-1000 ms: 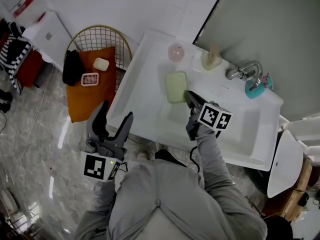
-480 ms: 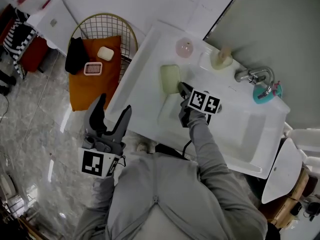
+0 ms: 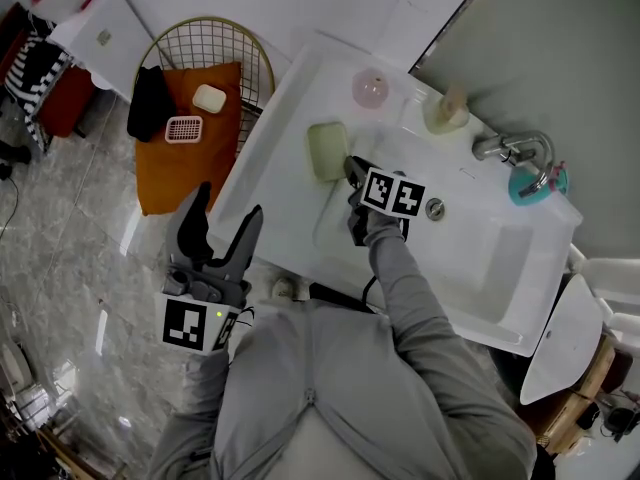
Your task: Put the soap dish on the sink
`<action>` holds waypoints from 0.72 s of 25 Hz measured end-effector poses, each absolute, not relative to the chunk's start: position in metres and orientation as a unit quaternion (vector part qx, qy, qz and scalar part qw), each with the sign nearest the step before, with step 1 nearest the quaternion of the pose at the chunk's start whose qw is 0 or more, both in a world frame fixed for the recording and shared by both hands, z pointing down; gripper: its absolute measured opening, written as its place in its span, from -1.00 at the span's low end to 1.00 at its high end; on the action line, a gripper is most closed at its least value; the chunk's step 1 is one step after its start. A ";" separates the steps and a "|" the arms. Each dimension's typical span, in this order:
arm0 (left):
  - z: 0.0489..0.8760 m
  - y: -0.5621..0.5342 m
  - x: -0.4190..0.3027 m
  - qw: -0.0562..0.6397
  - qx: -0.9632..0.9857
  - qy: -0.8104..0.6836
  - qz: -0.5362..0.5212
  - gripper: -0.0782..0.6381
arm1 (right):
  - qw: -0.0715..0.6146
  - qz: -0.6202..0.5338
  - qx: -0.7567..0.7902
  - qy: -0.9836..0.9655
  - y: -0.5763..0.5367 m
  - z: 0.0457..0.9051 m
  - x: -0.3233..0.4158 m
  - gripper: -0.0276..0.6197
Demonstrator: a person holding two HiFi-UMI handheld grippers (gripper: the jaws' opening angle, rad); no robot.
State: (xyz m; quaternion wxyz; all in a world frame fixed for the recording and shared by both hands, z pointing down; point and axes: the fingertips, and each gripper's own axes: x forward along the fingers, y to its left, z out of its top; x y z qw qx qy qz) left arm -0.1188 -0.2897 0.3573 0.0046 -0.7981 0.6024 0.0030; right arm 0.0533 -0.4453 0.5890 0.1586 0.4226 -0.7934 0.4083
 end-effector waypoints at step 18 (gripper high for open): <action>0.358 -0.290 -0.124 0.006 -0.796 0.606 0.004 0.12 | 0.184 0.380 0.418 -0.804 -0.446 0.592 0.038 -0.75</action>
